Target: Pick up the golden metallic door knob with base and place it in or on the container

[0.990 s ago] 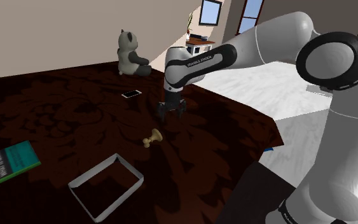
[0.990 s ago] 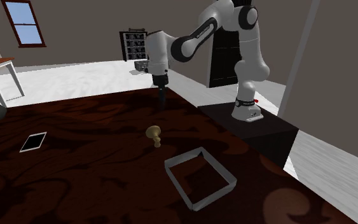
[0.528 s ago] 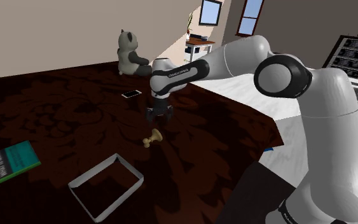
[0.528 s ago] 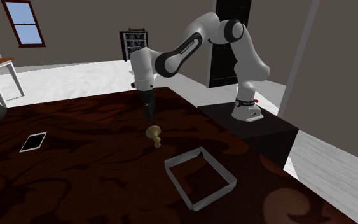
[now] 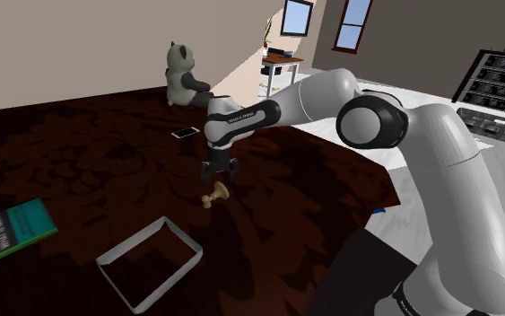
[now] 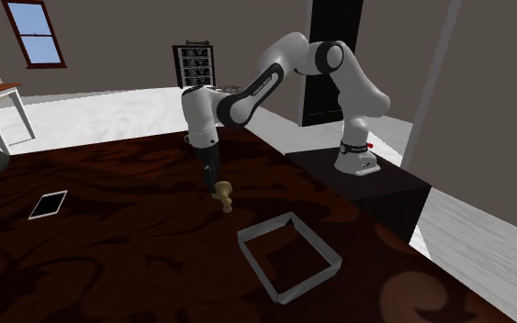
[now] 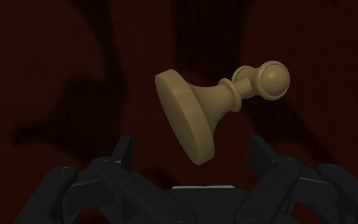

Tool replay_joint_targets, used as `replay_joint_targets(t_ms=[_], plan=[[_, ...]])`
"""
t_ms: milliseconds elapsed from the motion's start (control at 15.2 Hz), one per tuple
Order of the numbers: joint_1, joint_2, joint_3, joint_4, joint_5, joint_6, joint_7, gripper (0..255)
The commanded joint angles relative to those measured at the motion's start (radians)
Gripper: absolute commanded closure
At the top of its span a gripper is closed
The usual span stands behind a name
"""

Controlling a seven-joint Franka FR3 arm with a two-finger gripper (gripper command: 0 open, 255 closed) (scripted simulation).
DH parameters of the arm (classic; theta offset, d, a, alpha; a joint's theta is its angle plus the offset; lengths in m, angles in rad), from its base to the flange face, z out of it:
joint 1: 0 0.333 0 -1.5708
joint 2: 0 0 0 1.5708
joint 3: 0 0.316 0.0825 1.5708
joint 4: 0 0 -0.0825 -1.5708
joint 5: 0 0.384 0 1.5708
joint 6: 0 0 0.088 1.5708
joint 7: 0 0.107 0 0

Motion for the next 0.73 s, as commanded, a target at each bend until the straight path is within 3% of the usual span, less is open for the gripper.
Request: replay_joint_targets(t_ms=[0, 528, 594, 660], plan=[[0.002, 0.012, -0.001, -0.009, -0.001, 0.021, 0.002, 0], [0.003, 0.015, -0.001, -0.011, -0.001, 0.027, 0.002, 0], [0.003, 0.015, -0.001, -0.011, -0.001, 0.027, 0.002, 255], [0.003, 0.015, -0.001, -0.011, -0.001, 0.027, 0.002, 255]])
